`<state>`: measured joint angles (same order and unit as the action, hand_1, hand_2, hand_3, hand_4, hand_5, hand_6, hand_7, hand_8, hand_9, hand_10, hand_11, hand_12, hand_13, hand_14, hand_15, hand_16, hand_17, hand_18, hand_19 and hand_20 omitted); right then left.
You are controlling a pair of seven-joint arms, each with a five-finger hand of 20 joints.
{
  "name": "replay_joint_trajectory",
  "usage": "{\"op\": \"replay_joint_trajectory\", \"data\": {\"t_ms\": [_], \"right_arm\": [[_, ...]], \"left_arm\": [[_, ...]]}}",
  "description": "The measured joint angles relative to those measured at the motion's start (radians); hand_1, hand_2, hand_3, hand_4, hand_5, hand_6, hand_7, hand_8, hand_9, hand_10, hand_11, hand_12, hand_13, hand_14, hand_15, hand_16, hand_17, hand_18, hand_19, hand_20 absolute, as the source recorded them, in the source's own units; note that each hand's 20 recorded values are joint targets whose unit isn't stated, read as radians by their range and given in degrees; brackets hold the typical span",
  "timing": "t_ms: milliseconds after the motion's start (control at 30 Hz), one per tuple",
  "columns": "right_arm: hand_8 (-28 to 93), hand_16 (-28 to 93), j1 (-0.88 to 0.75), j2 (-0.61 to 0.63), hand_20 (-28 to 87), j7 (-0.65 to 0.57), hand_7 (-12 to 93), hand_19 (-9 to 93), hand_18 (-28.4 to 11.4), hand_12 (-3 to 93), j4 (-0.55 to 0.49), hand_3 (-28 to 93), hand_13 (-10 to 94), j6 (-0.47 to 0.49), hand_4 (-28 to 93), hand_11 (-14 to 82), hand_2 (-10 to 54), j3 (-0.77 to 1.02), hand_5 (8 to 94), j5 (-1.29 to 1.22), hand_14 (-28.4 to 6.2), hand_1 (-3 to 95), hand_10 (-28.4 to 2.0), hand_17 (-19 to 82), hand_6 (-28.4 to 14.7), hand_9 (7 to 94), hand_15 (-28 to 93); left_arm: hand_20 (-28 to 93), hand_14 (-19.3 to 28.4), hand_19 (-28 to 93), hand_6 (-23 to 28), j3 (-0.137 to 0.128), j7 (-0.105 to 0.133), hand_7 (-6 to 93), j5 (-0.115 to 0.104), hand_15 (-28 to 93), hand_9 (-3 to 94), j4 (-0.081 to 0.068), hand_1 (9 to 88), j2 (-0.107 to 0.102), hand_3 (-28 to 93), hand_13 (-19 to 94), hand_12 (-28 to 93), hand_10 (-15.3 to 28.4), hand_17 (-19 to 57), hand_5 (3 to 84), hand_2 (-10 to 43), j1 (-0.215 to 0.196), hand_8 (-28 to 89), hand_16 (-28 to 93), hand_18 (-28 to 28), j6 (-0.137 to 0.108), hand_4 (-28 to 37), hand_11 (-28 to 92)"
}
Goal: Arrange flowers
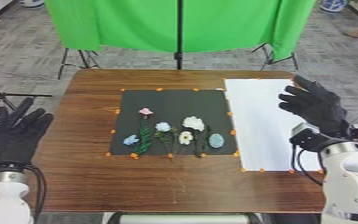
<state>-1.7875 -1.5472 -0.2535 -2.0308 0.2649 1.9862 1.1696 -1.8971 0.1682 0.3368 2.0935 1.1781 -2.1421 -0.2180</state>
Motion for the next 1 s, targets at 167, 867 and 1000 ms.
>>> {"op": "replay_joint_trajectory", "data": {"t_ms": [167,867,1000], "right_arm": [[-12,18,-0.018,0.001,21,0.041,16,25,-18.9,10.7,-0.021,76,36,-0.059,-25,4.8,3.2,-0.014,46.0,-0.034,-13.0,18.7,-11.7,22,-1.0,43.5,11],[-12,22,-0.016,0.005,19,0.073,15,14,-17.0,13.2,-0.063,76,29,0.067,-28,3.2,-9.5,-0.059,31.2,0.129,-12.9,29.8,-11.7,20,-1.3,34.3,6],[-10,22,-0.001,-0.001,18,0.056,11,16,-20.2,12.1,-0.055,67,30,0.144,-28,2.2,-0.8,-0.053,28.9,0.001,-14.9,15.7,-12.6,20,-1.6,33.6,7]], "left_arm": [[11,9.9,16,7.9,-0.003,0.037,15.1,-0.018,20,26.2,0.003,26.5,-0.004,75,20,10,11.5,2.2,44.9,11.6,-0.008,-9,-9,6.5,-0.063,-28.2,10],[11,6.1,10,5.5,-0.045,-0.014,1.3,0.2,6,19.5,-0.049,30.4,-0.037,71,10,9,9.5,0.0,35.0,3.5,0.022,-7,-7,5.7,0.116,-25.9,0],[11,6.7,8,4.9,-0.037,0.023,-1.4,0.11,1,15.1,-0.052,22.3,-0.046,70,7,10,8.7,-1.2,29.4,5.4,0.022,-6,-5,5.5,0.162,-28.1,-5]]}}
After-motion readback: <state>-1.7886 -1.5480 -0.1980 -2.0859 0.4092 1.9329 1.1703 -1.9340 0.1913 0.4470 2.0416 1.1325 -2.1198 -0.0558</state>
